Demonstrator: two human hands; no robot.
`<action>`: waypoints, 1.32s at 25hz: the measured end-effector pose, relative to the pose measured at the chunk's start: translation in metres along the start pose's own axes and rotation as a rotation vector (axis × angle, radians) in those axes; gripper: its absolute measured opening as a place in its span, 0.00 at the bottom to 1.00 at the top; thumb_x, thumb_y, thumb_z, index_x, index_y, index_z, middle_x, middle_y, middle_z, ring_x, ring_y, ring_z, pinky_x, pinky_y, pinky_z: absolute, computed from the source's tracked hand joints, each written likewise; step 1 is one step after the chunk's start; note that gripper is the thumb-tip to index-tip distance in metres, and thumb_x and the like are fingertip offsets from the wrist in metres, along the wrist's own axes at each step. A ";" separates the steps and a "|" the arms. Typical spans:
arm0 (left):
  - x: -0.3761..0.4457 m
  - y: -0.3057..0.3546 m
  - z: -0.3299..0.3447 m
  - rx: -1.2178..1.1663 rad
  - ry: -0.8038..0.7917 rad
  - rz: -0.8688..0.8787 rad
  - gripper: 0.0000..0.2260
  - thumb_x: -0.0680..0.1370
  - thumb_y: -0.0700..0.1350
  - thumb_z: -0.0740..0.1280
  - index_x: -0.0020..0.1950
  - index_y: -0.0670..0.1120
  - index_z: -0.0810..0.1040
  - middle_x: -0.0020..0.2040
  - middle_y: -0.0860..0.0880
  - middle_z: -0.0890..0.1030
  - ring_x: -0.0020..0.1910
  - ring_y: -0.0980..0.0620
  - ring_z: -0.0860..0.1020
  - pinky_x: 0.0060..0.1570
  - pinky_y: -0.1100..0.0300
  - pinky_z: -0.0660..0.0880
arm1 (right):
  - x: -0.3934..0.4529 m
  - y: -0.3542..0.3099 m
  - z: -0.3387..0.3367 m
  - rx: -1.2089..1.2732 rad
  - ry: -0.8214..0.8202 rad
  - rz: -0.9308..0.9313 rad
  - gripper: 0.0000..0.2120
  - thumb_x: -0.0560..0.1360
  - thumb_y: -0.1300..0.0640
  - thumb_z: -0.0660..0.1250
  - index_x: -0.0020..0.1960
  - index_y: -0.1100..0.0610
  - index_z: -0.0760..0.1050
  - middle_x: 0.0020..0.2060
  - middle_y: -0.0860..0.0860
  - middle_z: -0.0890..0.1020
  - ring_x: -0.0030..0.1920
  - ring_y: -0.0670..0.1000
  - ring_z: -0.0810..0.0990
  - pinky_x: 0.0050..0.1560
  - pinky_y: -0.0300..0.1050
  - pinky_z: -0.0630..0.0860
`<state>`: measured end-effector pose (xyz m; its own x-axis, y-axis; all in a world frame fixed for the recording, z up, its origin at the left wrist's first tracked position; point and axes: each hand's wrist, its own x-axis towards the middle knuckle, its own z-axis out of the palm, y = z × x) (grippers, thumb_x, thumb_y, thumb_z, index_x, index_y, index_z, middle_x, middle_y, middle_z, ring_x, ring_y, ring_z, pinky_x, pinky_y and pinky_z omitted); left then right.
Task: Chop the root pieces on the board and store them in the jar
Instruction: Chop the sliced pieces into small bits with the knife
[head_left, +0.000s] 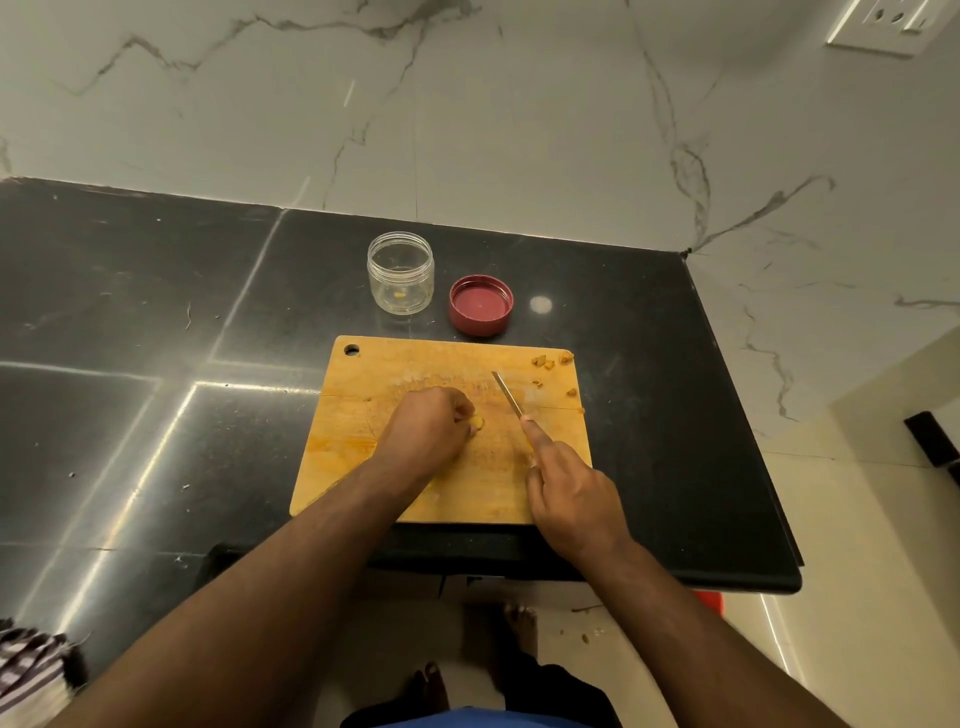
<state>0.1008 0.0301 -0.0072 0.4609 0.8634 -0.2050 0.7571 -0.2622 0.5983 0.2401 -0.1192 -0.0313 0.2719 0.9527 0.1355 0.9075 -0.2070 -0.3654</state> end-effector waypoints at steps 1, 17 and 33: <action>0.000 0.001 0.000 -0.001 -0.003 0.004 0.12 0.79 0.45 0.72 0.62 0.48 0.82 0.59 0.50 0.84 0.55 0.54 0.79 0.54 0.62 0.75 | 0.001 0.001 0.000 -0.002 -0.006 -0.006 0.26 0.81 0.51 0.56 0.78 0.47 0.57 0.49 0.47 0.79 0.32 0.45 0.73 0.31 0.40 0.76; 0.002 -0.002 0.007 0.003 0.034 0.001 0.09 0.77 0.46 0.73 0.57 0.49 0.85 0.53 0.52 0.85 0.47 0.58 0.77 0.45 0.66 0.71 | -0.025 -0.038 -0.014 0.397 -0.210 0.201 0.25 0.83 0.56 0.53 0.79 0.48 0.54 0.70 0.49 0.70 0.59 0.41 0.69 0.60 0.34 0.65; -0.003 0.003 0.008 -0.008 0.083 0.008 0.08 0.77 0.45 0.73 0.55 0.47 0.86 0.53 0.50 0.85 0.51 0.54 0.80 0.50 0.61 0.76 | -0.024 -0.050 -0.018 0.249 -0.272 0.140 0.26 0.82 0.56 0.53 0.79 0.50 0.52 0.60 0.52 0.74 0.53 0.49 0.73 0.51 0.42 0.70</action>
<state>0.1059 0.0234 -0.0113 0.4269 0.8942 -0.1347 0.7496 -0.2666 0.6058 0.1941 -0.1360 0.0000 0.2629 0.9501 -0.1681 0.7530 -0.3110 -0.5799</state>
